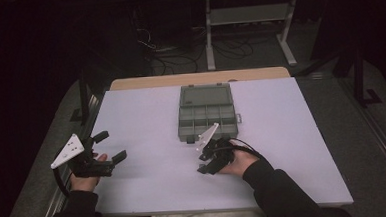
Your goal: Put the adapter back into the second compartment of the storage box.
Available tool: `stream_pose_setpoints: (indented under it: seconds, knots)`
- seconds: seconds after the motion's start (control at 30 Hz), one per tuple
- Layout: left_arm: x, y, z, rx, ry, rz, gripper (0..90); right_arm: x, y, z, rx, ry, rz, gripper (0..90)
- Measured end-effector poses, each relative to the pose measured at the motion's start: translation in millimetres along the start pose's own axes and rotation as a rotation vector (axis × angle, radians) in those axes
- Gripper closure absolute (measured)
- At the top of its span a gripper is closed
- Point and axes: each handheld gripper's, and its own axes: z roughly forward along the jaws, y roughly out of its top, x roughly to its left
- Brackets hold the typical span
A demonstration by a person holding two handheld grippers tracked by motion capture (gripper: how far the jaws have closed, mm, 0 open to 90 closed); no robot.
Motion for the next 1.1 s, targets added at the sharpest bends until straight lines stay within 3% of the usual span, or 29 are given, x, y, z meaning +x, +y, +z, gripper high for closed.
stream_pose_setpoints:
  seconds: [0.6,1.1]
  knots:
    - [-0.4,0.1,-0.1,-0.002,-0.004,0.001,0.0,2.1,-0.1,5.3,0.033,-0.036,-0.032,74.2]
    - [-0.1,0.1,-0.3,-0.003,-0.003,0.003,0.0,1.4,3.9,-3.0,0.003,-0.02,-0.002,74.7]
